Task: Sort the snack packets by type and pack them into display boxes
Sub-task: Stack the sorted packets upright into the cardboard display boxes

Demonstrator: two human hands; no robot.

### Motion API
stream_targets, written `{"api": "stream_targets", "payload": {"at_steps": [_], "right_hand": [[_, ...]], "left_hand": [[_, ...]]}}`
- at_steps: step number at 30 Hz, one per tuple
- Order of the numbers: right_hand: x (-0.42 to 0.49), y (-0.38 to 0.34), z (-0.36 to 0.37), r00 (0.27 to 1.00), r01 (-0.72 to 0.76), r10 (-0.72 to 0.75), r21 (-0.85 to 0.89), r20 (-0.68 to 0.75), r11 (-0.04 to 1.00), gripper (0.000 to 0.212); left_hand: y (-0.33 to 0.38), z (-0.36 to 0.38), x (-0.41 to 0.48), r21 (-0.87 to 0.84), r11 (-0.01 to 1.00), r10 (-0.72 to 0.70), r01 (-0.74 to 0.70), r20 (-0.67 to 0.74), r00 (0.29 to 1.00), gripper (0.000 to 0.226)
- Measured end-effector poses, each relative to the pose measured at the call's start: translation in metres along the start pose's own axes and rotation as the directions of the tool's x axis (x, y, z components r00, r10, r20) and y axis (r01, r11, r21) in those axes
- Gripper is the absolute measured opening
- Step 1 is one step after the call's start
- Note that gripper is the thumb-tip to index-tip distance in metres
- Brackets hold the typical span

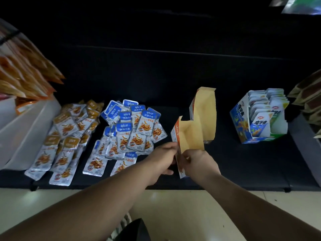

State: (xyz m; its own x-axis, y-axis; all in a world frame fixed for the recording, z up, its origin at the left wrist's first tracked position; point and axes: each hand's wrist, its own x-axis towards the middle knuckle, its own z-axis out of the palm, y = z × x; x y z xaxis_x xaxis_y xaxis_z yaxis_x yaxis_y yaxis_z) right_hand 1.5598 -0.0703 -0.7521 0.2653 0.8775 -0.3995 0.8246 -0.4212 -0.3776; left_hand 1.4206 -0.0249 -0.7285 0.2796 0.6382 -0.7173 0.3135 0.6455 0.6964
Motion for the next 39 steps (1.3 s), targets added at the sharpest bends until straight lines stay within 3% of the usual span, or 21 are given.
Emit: {"api": "stream_targets", "payload": {"at_steps": [10,18,21,25,28,32,36,39], "right_hand": [[0.034,0.016,-0.012,0.994,-0.047,0.061,0.153,-0.094,0.987,0.027],[0.042,0.001,-0.004,0.997,0.001,0.009,0.120,-0.079,0.993,0.031],[0.040,-0.006,-0.007,0.998,-0.013,0.019,0.103,-0.057,0.995,0.027],[0.028,-0.028,-0.009,0.997,-0.081,0.078,0.224,0.026,0.971,0.025],[0.015,-0.048,-0.014,0.984,-0.164,0.148,0.184,0.098,0.969,0.035],[0.006,-0.075,-0.045,0.990,-0.087,0.082,0.044,0.113,0.995,0.046],[-0.002,-0.116,-0.081,0.941,0.023,0.032,-0.159,0.336,0.987,0.043],[-0.005,-0.131,-0.083,0.927,0.144,-0.094,-0.115,0.364,0.983,0.032]], "left_hand": [[-0.011,0.002,0.013,-0.122,0.992,0.013,-0.031,-0.146,0.989,0.035],[-0.026,-0.018,0.000,-0.084,0.994,0.051,-0.070,-0.212,0.976,0.037],[-0.035,-0.029,-0.006,-0.058,0.996,0.051,-0.065,-0.219,0.974,0.036],[-0.040,-0.046,-0.017,-0.046,0.997,0.046,-0.058,-0.227,0.973,0.024],[-0.044,-0.059,-0.023,-0.031,0.998,0.053,-0.062,-0.236,0.970,0.029],[-0.049,-0.070,-0.031,0.034,0.995,0.099,-0.094,-0.216,0.971,0.038],[-0.045,-0.075,-0.041,0.103,0.988,0.129,-0.112,-0.176,0.976,0.037],[-0.041,-0.081,-0.047,0.168,0.979,0.143,-0.113,-0.175,0.974,0.036]]}}
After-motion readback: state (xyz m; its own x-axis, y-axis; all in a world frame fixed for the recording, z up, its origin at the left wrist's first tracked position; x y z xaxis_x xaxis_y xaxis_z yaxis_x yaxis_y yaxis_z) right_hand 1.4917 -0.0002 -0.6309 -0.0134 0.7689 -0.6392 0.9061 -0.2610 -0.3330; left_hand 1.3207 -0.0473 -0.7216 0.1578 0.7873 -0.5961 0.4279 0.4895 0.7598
